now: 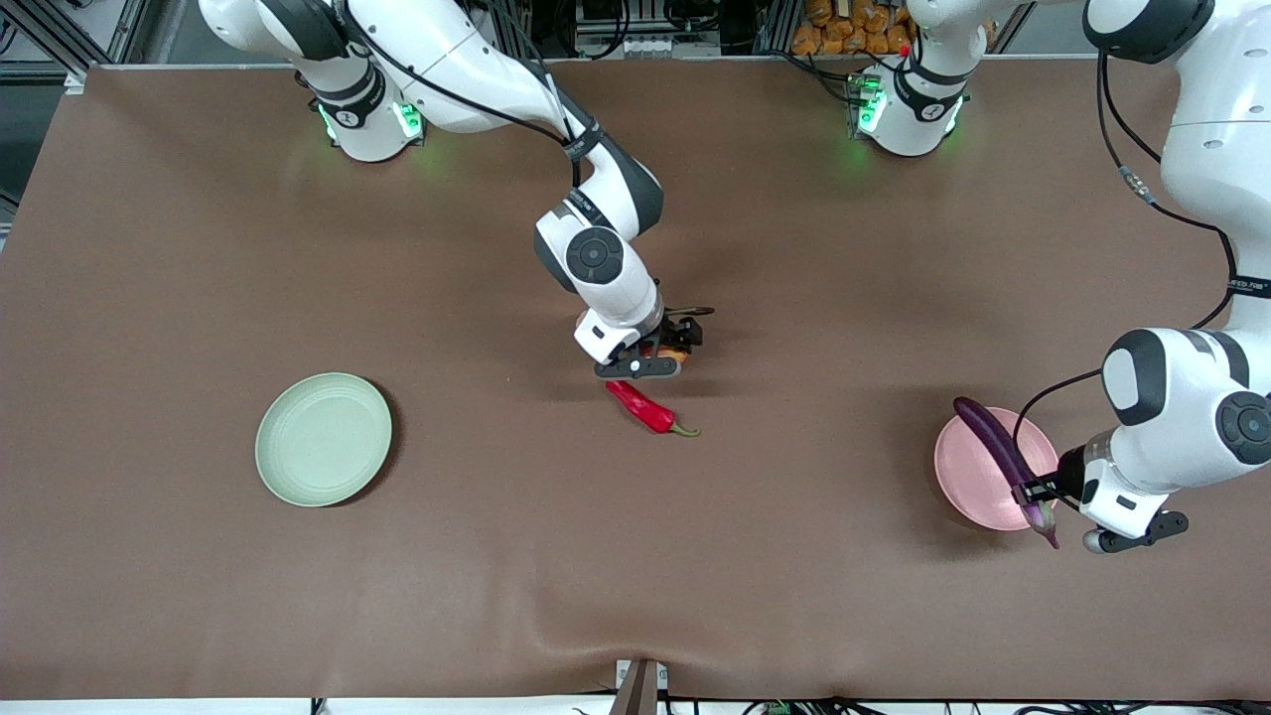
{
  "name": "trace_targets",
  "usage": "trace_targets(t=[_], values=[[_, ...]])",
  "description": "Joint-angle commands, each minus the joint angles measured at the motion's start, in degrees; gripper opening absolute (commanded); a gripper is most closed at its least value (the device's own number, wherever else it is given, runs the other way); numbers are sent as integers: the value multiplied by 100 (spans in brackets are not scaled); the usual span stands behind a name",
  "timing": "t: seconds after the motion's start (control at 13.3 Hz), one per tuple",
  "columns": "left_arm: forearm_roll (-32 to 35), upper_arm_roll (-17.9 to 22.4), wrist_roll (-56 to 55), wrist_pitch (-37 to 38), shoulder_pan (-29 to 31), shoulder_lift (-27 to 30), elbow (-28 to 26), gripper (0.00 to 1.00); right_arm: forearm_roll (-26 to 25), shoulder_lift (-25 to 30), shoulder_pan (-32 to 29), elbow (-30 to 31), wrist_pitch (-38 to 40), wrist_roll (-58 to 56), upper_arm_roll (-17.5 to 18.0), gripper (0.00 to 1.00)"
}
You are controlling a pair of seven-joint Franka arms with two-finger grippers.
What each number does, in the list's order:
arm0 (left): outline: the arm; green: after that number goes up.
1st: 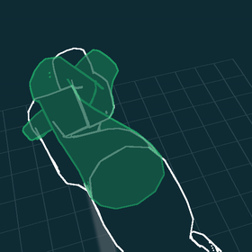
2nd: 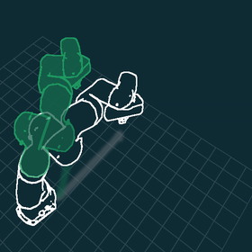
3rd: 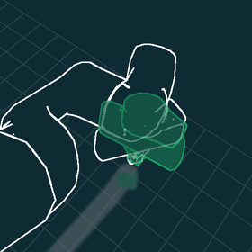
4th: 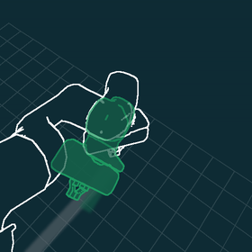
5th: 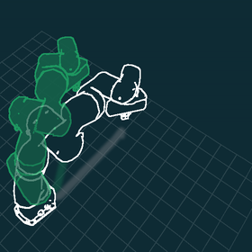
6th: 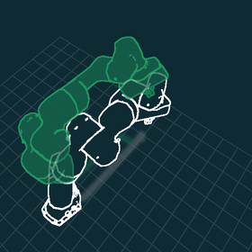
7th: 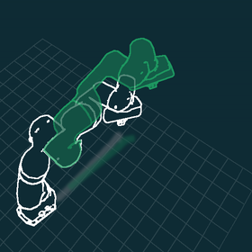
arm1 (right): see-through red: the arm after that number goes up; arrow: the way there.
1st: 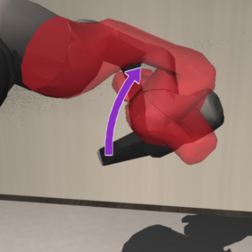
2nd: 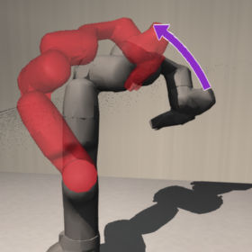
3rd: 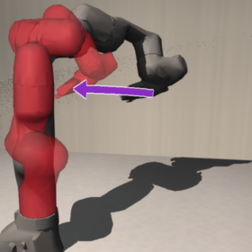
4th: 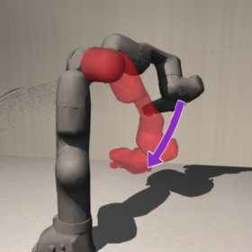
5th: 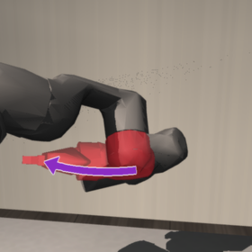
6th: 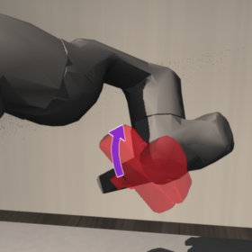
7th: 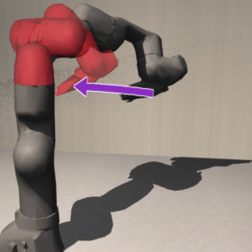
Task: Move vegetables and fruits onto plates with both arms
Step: 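Grasp the red apple with the right gripper, then carry the apple toward the green plate while the left gripper releases the eggplant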
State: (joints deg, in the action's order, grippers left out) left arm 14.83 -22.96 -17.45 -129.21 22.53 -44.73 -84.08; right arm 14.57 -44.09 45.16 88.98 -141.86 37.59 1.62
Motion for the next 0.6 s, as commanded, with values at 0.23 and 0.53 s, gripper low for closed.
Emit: trace_targets(t=[0.23,0.53], values=[[134,-16,66,-69,5,-89,76,13,-86,-65,108,-126,-140,117,-39,74],[125,-16,58,-69,5,-133,76,70,-69,84,-191,-127,-61,74,-48,61]])
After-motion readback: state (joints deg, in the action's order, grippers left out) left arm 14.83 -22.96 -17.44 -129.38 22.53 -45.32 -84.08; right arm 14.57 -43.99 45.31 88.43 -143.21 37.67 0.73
